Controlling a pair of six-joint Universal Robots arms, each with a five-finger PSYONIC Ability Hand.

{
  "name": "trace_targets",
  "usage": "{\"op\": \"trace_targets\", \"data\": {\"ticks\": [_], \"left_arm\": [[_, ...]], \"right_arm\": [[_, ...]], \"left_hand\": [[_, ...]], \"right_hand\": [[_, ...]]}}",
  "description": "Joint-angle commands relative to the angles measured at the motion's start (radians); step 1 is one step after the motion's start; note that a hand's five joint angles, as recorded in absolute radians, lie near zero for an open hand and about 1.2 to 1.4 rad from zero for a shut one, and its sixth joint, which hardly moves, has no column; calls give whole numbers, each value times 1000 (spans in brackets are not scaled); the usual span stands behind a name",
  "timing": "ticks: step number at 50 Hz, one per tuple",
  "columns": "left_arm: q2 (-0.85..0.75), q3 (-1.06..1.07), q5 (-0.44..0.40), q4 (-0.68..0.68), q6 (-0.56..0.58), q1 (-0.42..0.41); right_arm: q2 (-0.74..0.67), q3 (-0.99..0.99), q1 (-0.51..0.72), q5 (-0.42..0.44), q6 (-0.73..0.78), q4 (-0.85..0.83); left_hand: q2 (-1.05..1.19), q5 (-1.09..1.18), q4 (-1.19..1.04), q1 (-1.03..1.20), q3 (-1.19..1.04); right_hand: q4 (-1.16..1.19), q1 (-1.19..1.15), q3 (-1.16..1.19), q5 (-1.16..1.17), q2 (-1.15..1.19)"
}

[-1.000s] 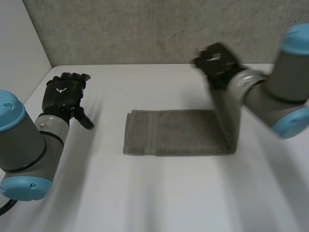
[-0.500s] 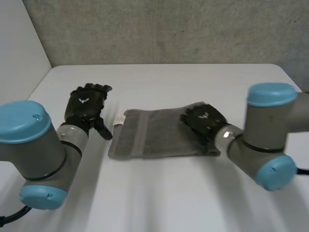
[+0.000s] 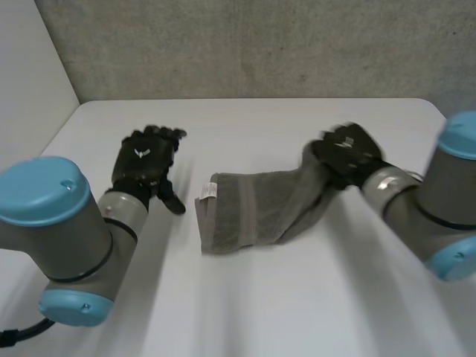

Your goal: Fold the towel.

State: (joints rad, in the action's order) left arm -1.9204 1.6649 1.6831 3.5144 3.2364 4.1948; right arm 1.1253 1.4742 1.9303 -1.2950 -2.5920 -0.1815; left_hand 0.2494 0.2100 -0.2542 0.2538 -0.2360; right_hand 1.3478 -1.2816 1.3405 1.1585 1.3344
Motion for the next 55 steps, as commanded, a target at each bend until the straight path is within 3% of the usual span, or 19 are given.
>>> {"op": "trace_targets", "data": {"ticks": [1,5,7,8,10,11,12,13,14,16,23,30,39,42,50,55], "left_arm": [[50,-43,9,3,-6,10],[63,-51,9,6,-6,19],[66,-51,9,6,-6,24],[66,-51,9,6,-6,25],[66,-51,9,5,-7,25],[64,-53,7,5,-9,24],[64,-53,7,5,-9,24],[52,-54,6,6,-9,22],[40,-59,4,8,-7,11],[15,-63,1,9,-7,4],[-123,-109,3,1,-6,-64],[-253,-109,4,-37,-6,-82],[-255,-103,4,-104,-7,-84],[-216,-116,4,-123,-9,-85],[9,-160,7,-138,-26,-75],[136,-200,20,-170,-79,-65]], "right_arm": [[-183,-239,306,233,7,10],[-246,-287,342,287,3,54],[-262,-319,345,237,-4,124],[-262,-319,345,237,-4,125],[-257,-322,342,75,-17,151],[-257,-322,342,74,-17,151],[-240,-304,335,-43,-49,134],[-240,-304,335,-44,-50,134],[-201,-284,319,-152,-118,98],[-170,-257,293,-191,-172,76],[-168,-227,245,-179,-280,71],[-320,-256,245,-182,-272,99],[-352,-281,237,-184,-281,143],[-323,-278,237,-187,-286,148],[-48,-238,185,-217,-355,149],[108,-241,130,-354,-410,189]], "left_hand": [[-75,-210,80,-79,61],[-75,-210,80,-79,61],[-75,-210,80,-79,61],[-75,-210,80,-79,61],[-75,-210,80,-79,61],[-75,-210,80,-79,61],[-75,-210,80,-79,61],[-75,-210,80,-79,61],[-74,-209,79,-79,61],[-71,-206,76,-76,58],[-71,-206,76,-76,58],[-68,-203,73,-73,55],[-75,-210,80,-79,61],[-75,-210,80,-79,61],[-75,-210,80,-79,61],[-75,-210,80,-79,61]], "right_hand": [[48,-115,56,63,62],[48,-115,56,63,62],[-821,755,-814,-806,-807],[-825,759,-818,-811,-812],[-1173,1107,-1166,-1159,-1160],[-1173,1107,-1166,-1159,-1160],[-1173,1107,-1166,-1159,-1160],[-1173,1107,-1166,-1159,-1160],[-1173,1107,-1166,-1159,-1160],[-1173,1107,-1166,-1159,-1160],[-1173,1107,-1166,-1159,-1160],[-1173,1107,-1166,-1159,-1160],[-1173,1107,-1166,-1159,-1160],[-1173,1107,-1166,-1159,-1160],[-1173,1107,-1166,-1159,-1160],[-1173,1107,-1166,-1159,-1160]]}}
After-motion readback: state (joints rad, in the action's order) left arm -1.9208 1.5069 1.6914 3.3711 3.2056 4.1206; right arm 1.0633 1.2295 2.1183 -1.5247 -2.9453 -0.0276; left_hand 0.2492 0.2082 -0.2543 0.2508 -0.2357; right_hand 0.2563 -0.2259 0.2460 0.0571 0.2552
